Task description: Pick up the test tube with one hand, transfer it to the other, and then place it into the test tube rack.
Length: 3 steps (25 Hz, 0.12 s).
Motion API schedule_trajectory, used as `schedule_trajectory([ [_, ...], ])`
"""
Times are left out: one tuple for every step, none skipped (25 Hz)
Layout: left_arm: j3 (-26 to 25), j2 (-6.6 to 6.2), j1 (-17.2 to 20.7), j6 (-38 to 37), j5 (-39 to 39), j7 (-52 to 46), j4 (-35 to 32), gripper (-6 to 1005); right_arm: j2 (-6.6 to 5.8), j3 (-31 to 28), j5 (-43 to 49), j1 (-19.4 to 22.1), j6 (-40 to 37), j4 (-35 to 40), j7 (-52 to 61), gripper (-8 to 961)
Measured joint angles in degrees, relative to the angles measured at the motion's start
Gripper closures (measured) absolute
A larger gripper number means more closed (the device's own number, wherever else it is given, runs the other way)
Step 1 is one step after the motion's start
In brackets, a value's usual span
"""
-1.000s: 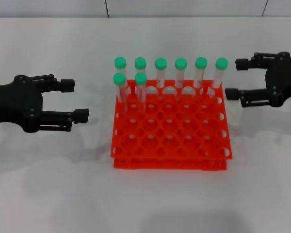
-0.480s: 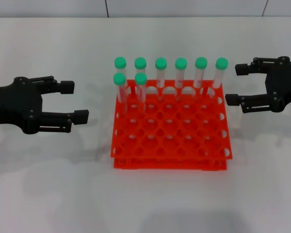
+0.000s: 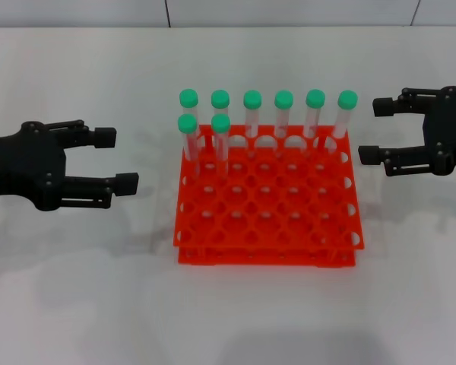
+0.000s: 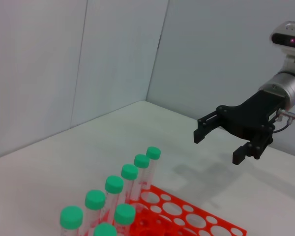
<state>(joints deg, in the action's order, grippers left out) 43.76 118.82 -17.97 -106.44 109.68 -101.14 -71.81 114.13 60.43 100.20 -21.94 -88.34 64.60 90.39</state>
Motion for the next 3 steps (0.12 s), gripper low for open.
schedule_trajectory([
  [0.00,0.00,-0.08,-0.01,0.00,0.00,0.00,125,0.02,0.00,0.00,-0.01,0.00,0.00,-0.04,155],
  [0.00,0.00,-0.16,-0.03,0.00,-0.01,0.00,125,0.06,-0.02,0.00,-0.01,0.00,0.00,-0.08,155],
  [0.00,0.00,-0.21,-0.05,0.00,-0.01,0.00,125,0.08,-0.02,0.00,-0.01,0.00,0.01,-0.10,155],
])
